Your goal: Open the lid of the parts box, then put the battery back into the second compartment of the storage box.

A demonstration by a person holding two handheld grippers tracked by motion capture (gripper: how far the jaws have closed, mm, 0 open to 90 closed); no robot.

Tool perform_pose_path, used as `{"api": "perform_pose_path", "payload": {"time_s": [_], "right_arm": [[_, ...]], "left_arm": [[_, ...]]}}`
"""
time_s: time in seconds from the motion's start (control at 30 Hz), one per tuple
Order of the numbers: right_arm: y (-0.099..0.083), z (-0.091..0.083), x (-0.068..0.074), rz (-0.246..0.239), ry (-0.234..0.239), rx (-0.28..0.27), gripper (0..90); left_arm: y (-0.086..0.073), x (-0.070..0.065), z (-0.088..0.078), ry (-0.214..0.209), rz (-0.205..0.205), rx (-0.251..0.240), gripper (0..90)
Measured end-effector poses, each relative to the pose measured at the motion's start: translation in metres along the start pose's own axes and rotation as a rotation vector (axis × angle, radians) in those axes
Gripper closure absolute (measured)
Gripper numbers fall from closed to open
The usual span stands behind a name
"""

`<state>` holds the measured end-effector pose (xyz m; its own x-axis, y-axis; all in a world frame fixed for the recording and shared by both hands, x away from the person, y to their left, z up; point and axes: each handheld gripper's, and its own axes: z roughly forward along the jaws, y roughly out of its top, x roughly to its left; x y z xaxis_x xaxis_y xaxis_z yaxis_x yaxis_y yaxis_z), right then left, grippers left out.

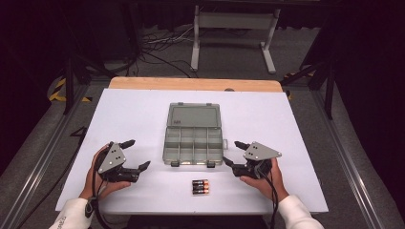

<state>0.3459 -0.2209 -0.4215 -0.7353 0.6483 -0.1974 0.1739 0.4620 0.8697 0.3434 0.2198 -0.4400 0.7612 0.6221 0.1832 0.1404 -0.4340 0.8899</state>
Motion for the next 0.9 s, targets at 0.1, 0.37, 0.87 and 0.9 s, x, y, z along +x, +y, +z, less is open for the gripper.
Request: {"api": "perform_pose_path", "payload": {"time_s": [0.1, 0.37, 0.87, 0.9], "right_arm": [[-0.003, 0.0, 0.003, -0.002, -0.013, 0.019, 20.8], [-0.008, -0.004, 0.012, -0.019, 0.018, 0.047, 16.3], [-0.007, -0.007, 0.035, -0.045, 0.121, 0.082, 20.7], [-0.005, -0.007, 0.038, -0.062, 0.148, 0.082, 23.5]], "left_arm": [[-0.004, -0.001, -0.004, -0.019, -0.016, -0.001, 7.6], [-0.017, -0.005, -0.01, -0.041, -0.044, -0.011, 5.1], [-0.026, -0.022, -0.021, -0.104, -0.039, 0.025, 3.4], [-0.026, -0.022, -0.021, -0.102, -0.041, 0.026, 3.3]]}}
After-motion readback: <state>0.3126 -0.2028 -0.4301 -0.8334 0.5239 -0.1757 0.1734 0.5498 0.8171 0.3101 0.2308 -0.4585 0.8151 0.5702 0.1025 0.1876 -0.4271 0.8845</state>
